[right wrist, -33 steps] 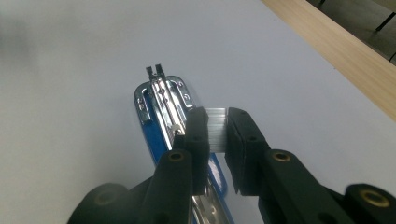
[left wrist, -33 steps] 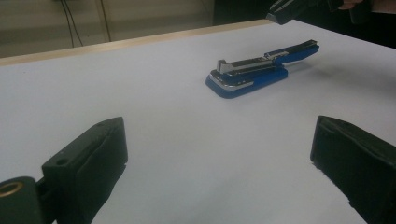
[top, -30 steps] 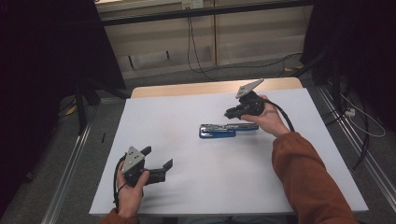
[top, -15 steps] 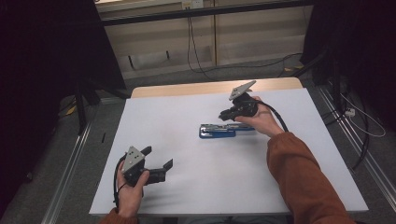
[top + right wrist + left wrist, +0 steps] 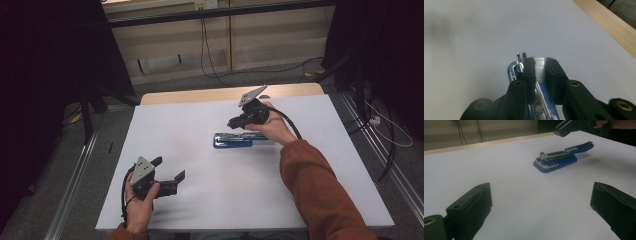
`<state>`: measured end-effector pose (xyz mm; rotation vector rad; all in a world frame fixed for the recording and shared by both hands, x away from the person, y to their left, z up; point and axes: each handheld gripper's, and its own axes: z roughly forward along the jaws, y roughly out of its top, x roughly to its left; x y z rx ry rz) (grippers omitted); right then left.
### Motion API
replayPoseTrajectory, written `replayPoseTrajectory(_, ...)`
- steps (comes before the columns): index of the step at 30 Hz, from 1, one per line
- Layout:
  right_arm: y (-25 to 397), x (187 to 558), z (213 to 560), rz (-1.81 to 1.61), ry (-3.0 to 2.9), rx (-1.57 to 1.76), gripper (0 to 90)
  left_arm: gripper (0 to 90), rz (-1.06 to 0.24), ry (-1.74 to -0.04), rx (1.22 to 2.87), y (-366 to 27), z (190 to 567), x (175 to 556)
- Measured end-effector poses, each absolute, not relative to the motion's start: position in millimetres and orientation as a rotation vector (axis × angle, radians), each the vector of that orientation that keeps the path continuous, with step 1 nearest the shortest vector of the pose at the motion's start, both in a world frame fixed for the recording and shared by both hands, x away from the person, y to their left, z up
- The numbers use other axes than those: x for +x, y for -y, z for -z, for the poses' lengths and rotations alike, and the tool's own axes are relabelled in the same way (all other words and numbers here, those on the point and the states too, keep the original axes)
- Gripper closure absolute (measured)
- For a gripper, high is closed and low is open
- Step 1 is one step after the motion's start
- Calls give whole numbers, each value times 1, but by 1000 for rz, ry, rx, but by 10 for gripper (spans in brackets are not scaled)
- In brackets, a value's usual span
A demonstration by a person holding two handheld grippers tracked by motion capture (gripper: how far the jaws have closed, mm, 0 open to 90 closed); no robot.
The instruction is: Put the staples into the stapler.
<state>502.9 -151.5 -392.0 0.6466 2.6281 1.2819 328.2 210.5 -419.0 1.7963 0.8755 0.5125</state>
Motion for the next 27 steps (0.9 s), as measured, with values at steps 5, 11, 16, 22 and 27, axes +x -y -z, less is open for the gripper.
replayPoseTrajectory(5, 148, 506, 395, -1308, -2635, 652, 790, 39, -512, -876, 1794, -211, 419, 328)
replayPoseTrajectory(11, 140, 509, 397, -1298, -2661, 621, 791, 39, -512, -871, 1797, -211, 419, 329)
replayPoseTrajectory(16, 133, 509, 400, -1285, -2675, 566, 790, 39, -511, -868, 1797, -210, 419, 329)
replayPoseTrajectory(22, 130, 511, 405, -1265, -2688, 522, 790, 39, -513, -871, 1792, -211, 419, 329)
replayPoseTrajectory(27, 130, 511, 407, -1264, -2693, 526, 790, 39, -511, -868, 1798, -210, 419, 329)
